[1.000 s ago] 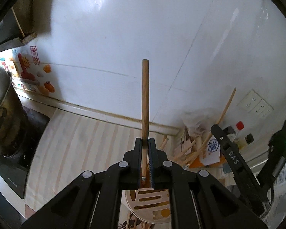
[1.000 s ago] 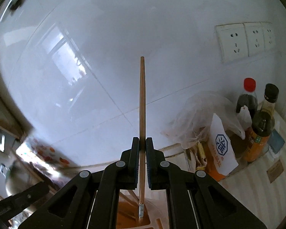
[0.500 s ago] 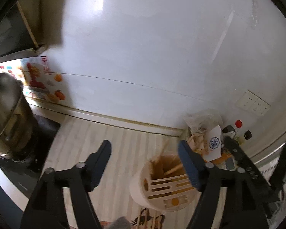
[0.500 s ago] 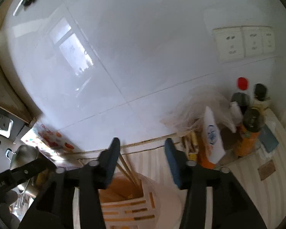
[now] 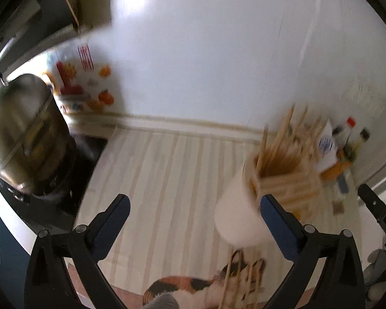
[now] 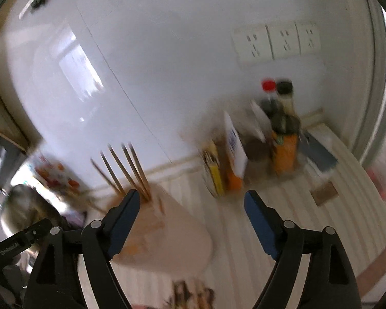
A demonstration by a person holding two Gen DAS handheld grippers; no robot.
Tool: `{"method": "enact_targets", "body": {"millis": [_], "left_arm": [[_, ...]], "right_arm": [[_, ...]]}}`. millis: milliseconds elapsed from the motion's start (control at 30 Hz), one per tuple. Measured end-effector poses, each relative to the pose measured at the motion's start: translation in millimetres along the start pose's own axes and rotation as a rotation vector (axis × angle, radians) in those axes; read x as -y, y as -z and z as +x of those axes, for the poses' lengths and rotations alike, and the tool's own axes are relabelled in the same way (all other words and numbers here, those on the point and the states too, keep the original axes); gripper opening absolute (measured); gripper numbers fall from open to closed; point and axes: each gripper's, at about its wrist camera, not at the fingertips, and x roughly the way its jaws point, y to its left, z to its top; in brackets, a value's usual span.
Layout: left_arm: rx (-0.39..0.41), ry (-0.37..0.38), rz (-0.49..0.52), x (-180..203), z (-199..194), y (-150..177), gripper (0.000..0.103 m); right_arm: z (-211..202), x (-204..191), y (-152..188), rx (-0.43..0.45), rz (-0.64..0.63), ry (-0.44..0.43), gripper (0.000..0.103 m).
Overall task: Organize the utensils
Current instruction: 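Move both tools back down to the remaining chopsticks on the placemat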
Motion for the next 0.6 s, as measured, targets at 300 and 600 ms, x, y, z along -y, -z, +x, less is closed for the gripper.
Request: {"method": "enact_targets", "body": {"millis": [300, 600], "left_arm": [[-0.216, -0.075, 0.075, 2.8, 70.6, 81.5, 0.103], [-0.334, -0.179, 0.143, -3.0, 115.2, 135.9, 0.103]], "right_arm": [[40.2, 25.0, 77.0, -0.280, -0.037, 0.118, 0.084], [94.5, 18.5, 164.4, -0.604, -0.140, 0.137, 0.053]]}}
